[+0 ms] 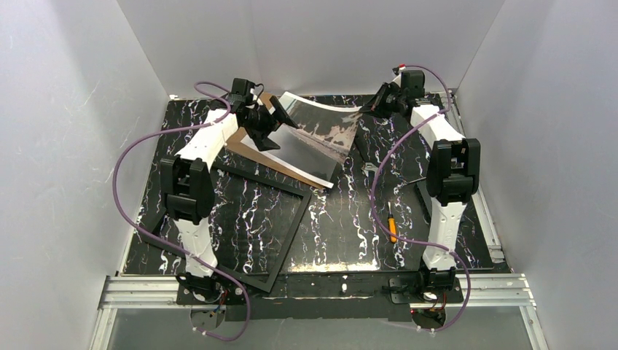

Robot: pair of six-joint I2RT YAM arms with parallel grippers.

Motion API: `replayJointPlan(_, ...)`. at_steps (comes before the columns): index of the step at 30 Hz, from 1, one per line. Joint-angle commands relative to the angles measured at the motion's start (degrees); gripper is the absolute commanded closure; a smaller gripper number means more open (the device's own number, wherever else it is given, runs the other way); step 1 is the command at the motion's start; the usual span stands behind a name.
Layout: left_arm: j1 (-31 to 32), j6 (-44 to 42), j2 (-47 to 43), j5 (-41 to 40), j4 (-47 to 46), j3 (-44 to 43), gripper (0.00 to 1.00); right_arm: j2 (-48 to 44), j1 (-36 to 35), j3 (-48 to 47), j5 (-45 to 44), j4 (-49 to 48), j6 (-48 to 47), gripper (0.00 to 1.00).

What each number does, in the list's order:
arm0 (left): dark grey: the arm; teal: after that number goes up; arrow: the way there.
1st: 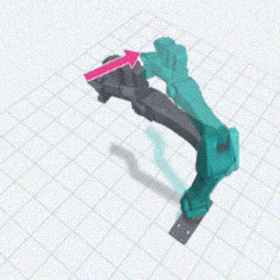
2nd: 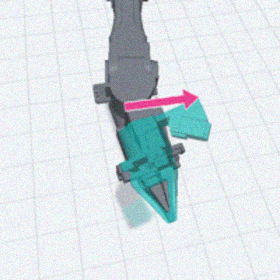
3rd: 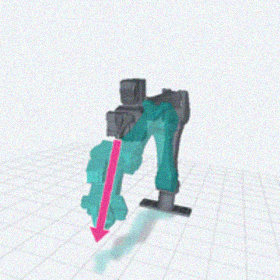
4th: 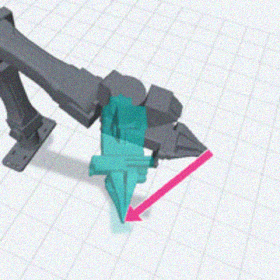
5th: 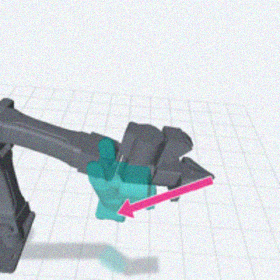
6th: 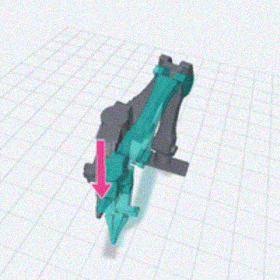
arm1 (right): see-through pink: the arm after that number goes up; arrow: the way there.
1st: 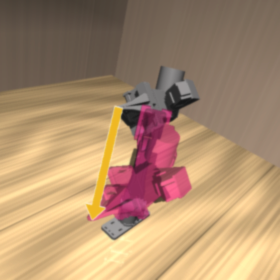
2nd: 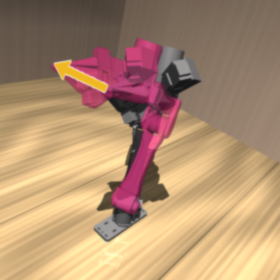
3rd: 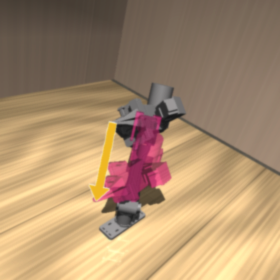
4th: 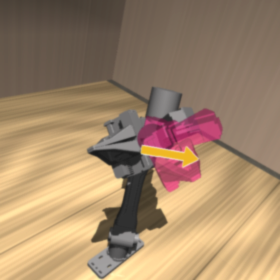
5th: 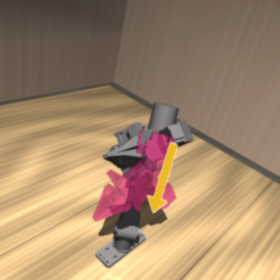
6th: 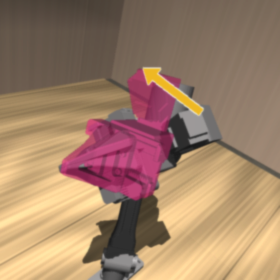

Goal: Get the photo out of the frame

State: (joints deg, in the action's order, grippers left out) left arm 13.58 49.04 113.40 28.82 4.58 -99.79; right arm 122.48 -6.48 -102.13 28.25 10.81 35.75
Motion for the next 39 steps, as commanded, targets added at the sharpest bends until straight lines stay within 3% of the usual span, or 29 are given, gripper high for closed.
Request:
replayJointPlan(1,-0.4,0.1,-5.5,1.3,4.8,2.1,0.00,-1.5,0.2,-6.2,1.5,2.8,-1.5,0.99)
replayJointPlan(7,-0.3,1.2,-9.4,2.4,4.0,5.1,0.00,2.6,0.1,-11.2,1.8,5.3,-0.5,0.99)
replayJointPlan(11,-0.3,1.0,-12.0,2.4,4.4,7.3,0.00,-0.9,0.2,-7.6,-1.1,5.4,-1.8,0.99)
replayJointPlan(17,-0.4,0.5,-15.2,3.0,4.8,10.3,0.00,-6.1,1.1,-8.1,-9.4,13.3,-8.3,0.99)
replayJointPlan(25,-0.3,-1.8,-20.7,3.4,7.0,15.8,0.00,-19.3,3.6,-3.9,-17.7,22.0,-17.3,0.99)
replayJointPlan(31,-0.3,-3.3,-25.1,3.5,8.4,20.5,0.00,-34.7,3.7,2.6,-23.0,25.9,-23.3,0.99)
replayJointPlan(39,-0.4,-12.6,-32.1,-2.8,17.0,21.7,0.00,-48.1,-1.8,-0.4,-18.7,27.8,-24.0,0.99)
